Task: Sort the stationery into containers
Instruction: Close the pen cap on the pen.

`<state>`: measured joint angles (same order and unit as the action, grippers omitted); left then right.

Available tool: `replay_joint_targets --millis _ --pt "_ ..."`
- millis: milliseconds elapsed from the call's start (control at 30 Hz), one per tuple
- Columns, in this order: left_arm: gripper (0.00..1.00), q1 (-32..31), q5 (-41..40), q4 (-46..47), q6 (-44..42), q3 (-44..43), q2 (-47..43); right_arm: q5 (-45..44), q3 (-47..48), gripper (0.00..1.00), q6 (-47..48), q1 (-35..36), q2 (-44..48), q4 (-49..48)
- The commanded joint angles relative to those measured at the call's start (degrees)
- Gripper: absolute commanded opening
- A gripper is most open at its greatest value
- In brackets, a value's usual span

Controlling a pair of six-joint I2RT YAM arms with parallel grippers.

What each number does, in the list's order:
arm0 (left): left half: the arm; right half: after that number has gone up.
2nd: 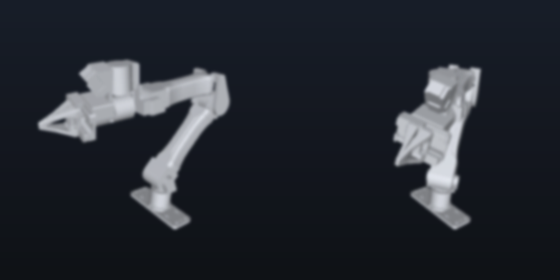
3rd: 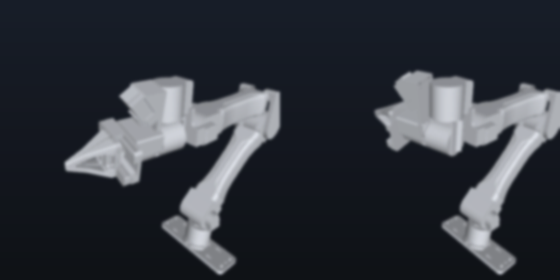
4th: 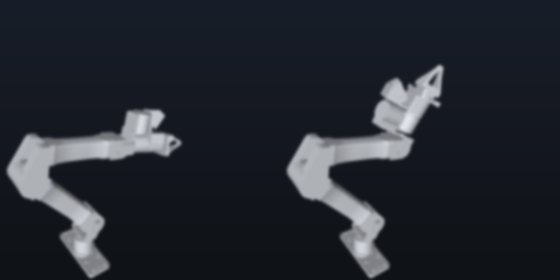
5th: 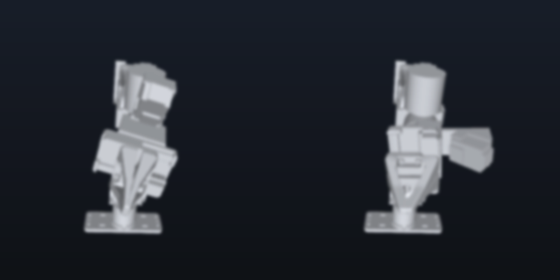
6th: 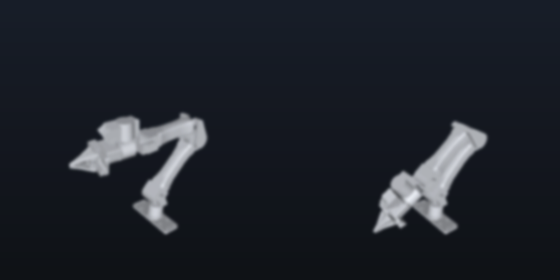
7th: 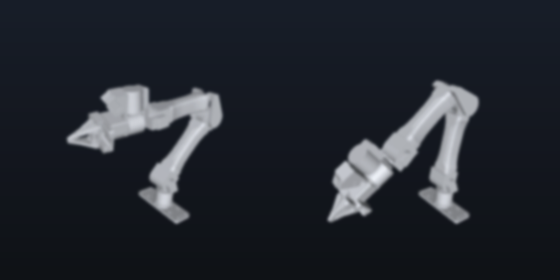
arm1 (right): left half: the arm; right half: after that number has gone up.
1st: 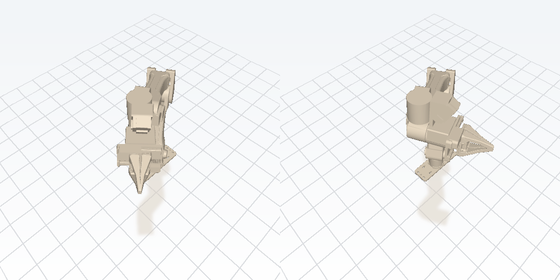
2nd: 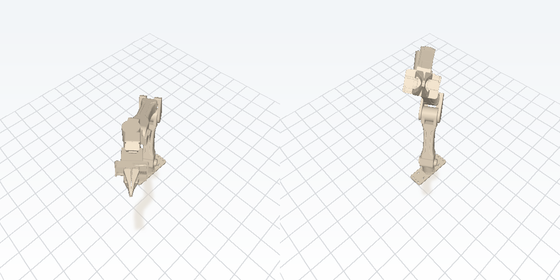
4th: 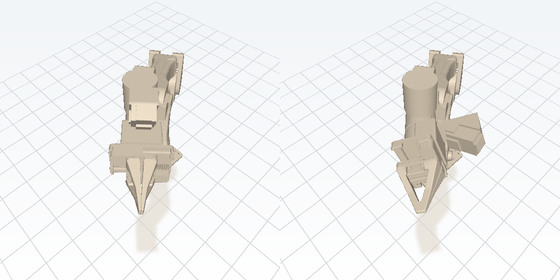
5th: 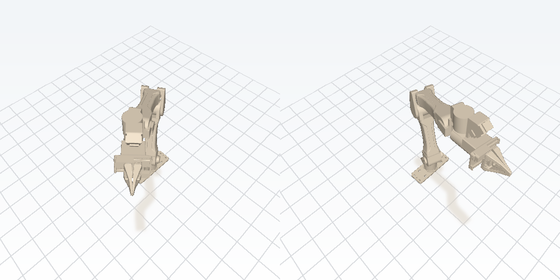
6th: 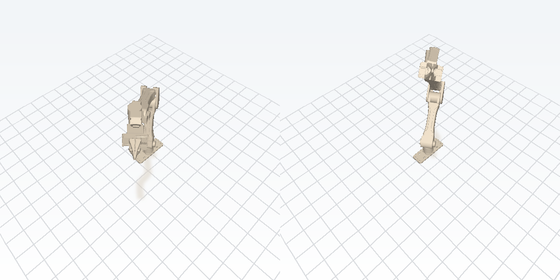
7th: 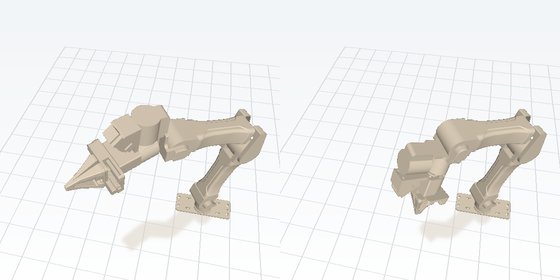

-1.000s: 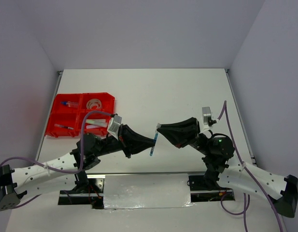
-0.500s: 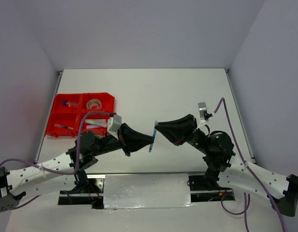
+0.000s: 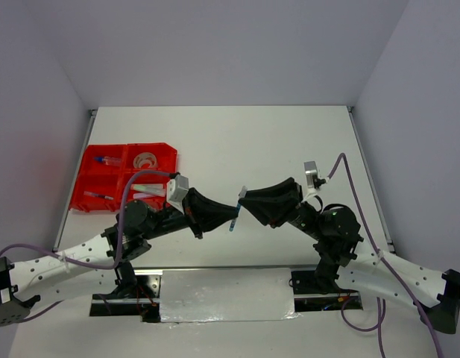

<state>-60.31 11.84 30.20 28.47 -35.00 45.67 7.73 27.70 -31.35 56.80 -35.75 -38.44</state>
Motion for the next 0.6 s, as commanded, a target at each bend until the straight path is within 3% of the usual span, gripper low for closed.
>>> replay_joint_targets --millis 0,100,267,567 --pt "0.00 -0.24 -0.15 9.35 -1.05 -3.76 -0.06 3.61 -0.72 0.38 2.44 1.12 -0.29 2.31" --pt "0.00 -0.24 0.82 9.97 -0.70 -2.97 0.21 3.53 -0.63 0.44 2.79 1.30 0.33 2.05" --pt "0.00 -0.24 1.52 11.11 0.01 -1.65 0.21 3.79 0.51 0.46 3.67 1.48 0.85 3.02" --pt "0.00 -0.24 2.75 10.41 0.18 -1.56 0.56 4.66 0.16 0.41 4.37 1.65 0.59 0.12"
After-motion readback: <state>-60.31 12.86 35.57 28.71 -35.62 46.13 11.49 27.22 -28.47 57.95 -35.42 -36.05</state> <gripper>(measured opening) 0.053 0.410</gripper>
